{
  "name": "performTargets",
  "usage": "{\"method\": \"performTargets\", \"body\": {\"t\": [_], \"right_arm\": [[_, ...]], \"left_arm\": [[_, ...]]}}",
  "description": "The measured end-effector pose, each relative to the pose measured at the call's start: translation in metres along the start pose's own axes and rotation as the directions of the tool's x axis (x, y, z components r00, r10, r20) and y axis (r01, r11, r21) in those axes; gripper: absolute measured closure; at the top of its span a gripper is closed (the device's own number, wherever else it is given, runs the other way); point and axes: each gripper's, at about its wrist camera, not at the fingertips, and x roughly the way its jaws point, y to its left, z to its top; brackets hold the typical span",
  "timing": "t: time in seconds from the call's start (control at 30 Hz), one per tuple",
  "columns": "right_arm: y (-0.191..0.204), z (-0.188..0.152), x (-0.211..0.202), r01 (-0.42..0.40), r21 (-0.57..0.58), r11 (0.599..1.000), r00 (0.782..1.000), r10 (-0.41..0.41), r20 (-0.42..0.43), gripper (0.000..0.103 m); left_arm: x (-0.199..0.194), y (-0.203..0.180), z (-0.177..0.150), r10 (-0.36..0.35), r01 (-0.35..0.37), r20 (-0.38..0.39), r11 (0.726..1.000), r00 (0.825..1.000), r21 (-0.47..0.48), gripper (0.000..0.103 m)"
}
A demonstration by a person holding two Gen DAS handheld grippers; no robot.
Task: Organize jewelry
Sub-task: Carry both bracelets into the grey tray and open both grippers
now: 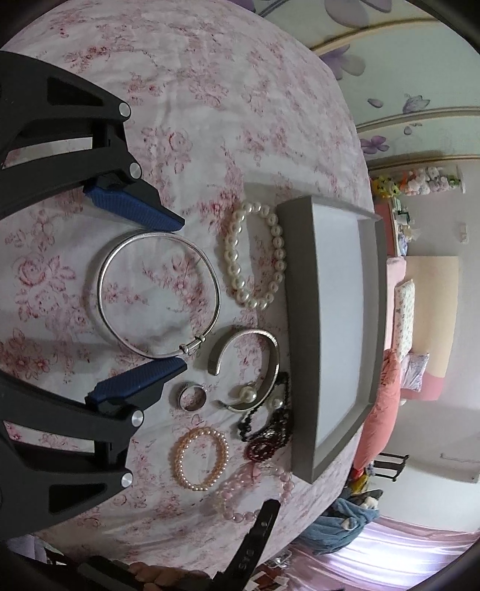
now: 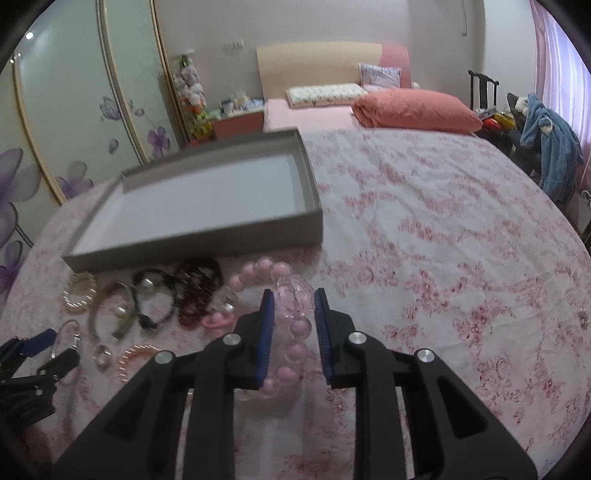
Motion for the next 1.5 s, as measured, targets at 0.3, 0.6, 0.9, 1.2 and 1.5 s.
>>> {"method": "performTargets", "body": {"t": [0.3, 0.6, 0.9, 1.2, 1.5], "right_arm": [[0.020, 0.004, -0.038, -0.100, -0.003, 0.995, 0.990, 0.100, 0.102, 0.081], [0.041, 0.002, -0.066, -0.158, -0.020, 0.987, 0.971, 0.159, 0.177, 0.081], [0.069, 0.007, -0.091, -0.180, -0.079, 0.981, 0.945, 0.195, 0.263, 0.081], [0.081, 0.027, -0.106, -0.128, -0.098, 0.987, 0.911, 0.156, 0.382, 0.081], [0.082, 0.059, -0.081, -0.105, -0.073, 0.992, 0.909, 0.125, 0.396, 0.081]], "left_arm": [[-0.037, 0.009, 0.004, 0.021, -0.015, 0.169, 0.999, 0.985, -0.036, 0.033], [-0.070, -0.004, 0.010, 0.068, -0.064, 0.343, 0.998, 0.937, -0.024, 0.033], [-0.082, -0.011, 0.020, 0.105, -0.112, 0.423, 0.994, 0.900, -0.010, 0.033], [-0.083, -0.012, 0.047, 0.141, -0.153, 0.471, 0.988, 0.871, -0.012, 0.033], [-0.063, -0.010, 0.085, 0.154, -0.157, 0.481, 0.987, 0.863, -0.035, 0.033]]}}
